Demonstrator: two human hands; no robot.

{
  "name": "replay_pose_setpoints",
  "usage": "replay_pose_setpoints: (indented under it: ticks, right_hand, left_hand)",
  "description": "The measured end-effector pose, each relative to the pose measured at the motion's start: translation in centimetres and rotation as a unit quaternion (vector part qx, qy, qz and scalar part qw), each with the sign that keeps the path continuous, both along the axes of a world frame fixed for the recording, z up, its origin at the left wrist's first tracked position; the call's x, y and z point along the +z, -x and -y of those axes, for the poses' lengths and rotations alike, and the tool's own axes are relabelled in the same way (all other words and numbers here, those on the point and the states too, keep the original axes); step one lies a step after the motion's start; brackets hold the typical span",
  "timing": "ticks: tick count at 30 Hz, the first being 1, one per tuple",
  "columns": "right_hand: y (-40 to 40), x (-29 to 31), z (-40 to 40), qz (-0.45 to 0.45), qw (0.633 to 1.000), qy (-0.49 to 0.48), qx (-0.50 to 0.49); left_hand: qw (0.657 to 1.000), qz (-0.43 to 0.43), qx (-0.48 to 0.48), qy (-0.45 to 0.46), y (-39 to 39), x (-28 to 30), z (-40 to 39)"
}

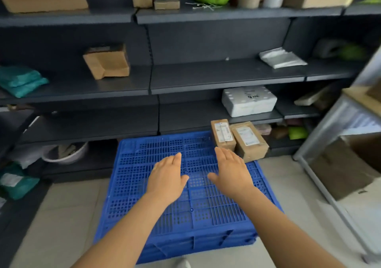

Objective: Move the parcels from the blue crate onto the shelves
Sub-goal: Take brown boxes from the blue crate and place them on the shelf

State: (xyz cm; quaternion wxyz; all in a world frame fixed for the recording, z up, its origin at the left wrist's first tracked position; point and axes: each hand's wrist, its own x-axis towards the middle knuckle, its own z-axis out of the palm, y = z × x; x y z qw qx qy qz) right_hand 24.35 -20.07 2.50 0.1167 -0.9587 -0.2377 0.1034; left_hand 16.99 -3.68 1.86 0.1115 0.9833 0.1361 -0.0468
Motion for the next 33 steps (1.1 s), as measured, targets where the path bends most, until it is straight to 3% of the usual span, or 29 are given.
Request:
replay_pose_setpoints:
  ticks: [16,26,33]
  right_hand:
    - [-13.4,-5.6,3.7,-0.067,0.976,-0.016,-0.208]
    - [-23.4,-13.1,8.4,-0.146,0.939,-0.065,-0.303]
    - [-30.1,-19.1,11.4,-0.176,0.942,-0.07,-0.275]
  left_hand:
    - [0.99,-0.071,-0.094,0.076,-18.6,-6.8,1.5]
    - [0.97,-0.129,-0.038,0.202,-26.4,-11.9,3.2]
    - [0.956,-0.159,0.066,0.238,-31.5,-16.4,5.1]
